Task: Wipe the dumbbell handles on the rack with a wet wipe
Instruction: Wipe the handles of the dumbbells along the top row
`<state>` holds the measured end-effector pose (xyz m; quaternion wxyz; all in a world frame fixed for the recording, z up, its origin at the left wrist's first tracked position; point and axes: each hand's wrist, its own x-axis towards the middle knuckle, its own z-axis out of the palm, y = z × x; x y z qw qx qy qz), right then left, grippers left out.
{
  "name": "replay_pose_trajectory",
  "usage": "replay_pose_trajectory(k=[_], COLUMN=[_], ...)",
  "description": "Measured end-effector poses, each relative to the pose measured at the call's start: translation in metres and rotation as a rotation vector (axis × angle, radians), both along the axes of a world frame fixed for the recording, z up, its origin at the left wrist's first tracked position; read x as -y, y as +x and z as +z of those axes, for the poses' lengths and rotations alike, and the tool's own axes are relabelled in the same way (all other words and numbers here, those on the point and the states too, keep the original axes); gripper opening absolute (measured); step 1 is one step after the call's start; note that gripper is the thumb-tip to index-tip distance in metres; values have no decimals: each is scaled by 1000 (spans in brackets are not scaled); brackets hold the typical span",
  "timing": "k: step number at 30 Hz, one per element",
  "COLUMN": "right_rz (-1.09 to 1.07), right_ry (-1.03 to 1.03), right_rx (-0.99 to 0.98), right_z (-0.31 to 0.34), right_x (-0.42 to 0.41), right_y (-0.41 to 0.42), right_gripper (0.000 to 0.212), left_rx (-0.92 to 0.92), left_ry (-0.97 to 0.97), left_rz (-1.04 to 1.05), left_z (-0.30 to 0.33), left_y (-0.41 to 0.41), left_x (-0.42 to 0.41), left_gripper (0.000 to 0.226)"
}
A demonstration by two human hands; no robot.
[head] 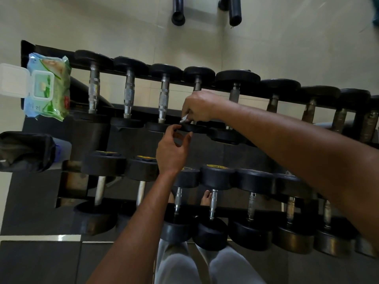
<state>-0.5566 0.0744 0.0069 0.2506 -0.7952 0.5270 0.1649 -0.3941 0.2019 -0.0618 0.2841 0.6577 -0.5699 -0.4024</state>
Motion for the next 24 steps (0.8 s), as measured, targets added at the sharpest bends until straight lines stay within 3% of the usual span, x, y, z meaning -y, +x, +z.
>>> replay_pose_trajectory(k=[3, 5, 7, 9, 16, 19, 24], right_rz=[-158, -388, -658, -795, -916, -937, -918], right_ry=[17, 25, 28, -12, -17, -9, -55], right_rx=[118, 255, 416, 494, 598, 627, 600], right_z=[2, -1, -4, -9, -19, -21, -22], right_x=[-6, -15, -28, -38, -46, -46, -44], right_y=[-9, -22, -36, -46, -51, -49, -52], right_gripper=[18, 20, 20, 23, 16, 13, 14], left_rx=[-14, -91, -244, -452, -907, -1004, -959], left_ry=[17, 51, 166, 357, 538, 562, 572], left_rz=[28, 81, 210, 354, 475, 475, 423], left_z=[-4, -6, -3, 2, -24, -32, -36], left_y=[-4, -13, -27, -40, -56, -56, -49], left_x=[-6, -15, -23, -24, -10, -6, -4], left_gripper=[50, 55, 59, 63, 76, 95, 48])
